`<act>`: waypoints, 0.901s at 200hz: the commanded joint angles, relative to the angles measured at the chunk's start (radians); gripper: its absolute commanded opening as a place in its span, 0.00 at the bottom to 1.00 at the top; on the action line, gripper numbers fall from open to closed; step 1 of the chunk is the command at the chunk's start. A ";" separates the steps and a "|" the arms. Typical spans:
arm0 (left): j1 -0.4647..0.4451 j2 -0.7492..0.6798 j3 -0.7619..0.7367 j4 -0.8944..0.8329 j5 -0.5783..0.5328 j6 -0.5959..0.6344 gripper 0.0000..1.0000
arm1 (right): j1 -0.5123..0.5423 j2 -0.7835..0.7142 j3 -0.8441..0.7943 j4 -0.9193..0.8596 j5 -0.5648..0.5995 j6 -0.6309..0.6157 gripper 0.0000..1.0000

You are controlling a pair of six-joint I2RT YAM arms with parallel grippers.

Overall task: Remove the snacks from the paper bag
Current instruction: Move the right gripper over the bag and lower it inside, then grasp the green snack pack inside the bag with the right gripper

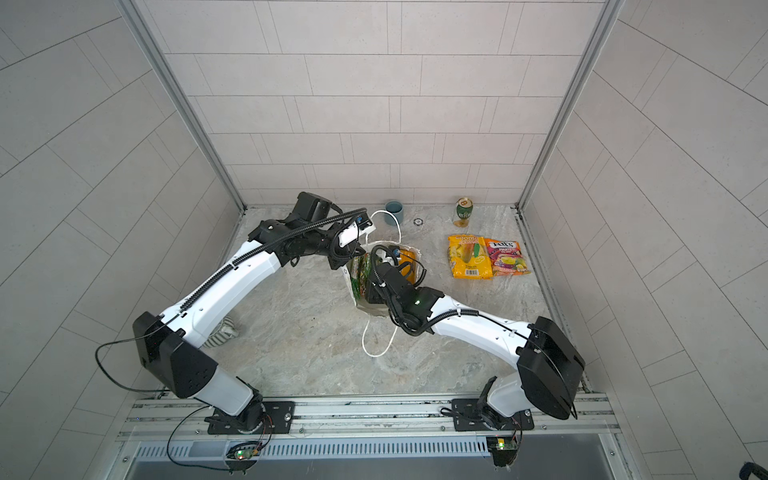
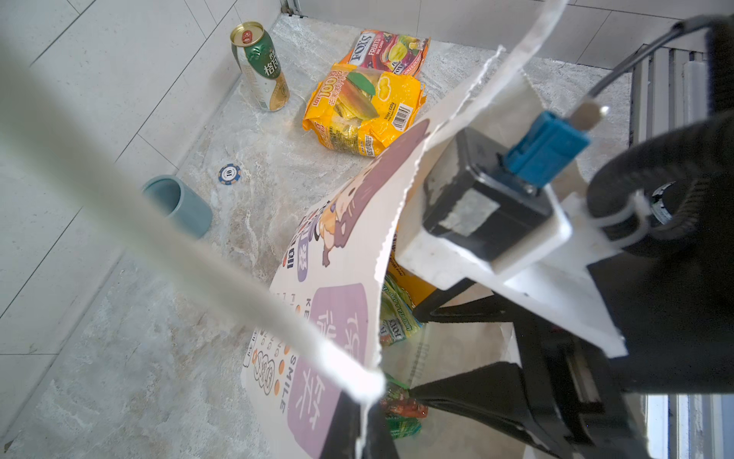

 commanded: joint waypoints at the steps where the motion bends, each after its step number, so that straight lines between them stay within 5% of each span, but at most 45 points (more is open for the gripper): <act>1: -0.015 -0.040 0.002 -0.001 0.033 0.013 0.00 | 0.006 0.028 0.046 0.003 0.038 0.025 0.61; 98: -0.014 -0.036 0.003 -0.001 0.040 0.013 0.00 | -0.008 0.176 0.153 -0.015 0.096 0.018 0.55; 180: -0.014 -0.040 0.001 -0.001 0.025 0.015 0.00 | -0.026 0.213 0.170 0.013 0.088 -0.007 0.10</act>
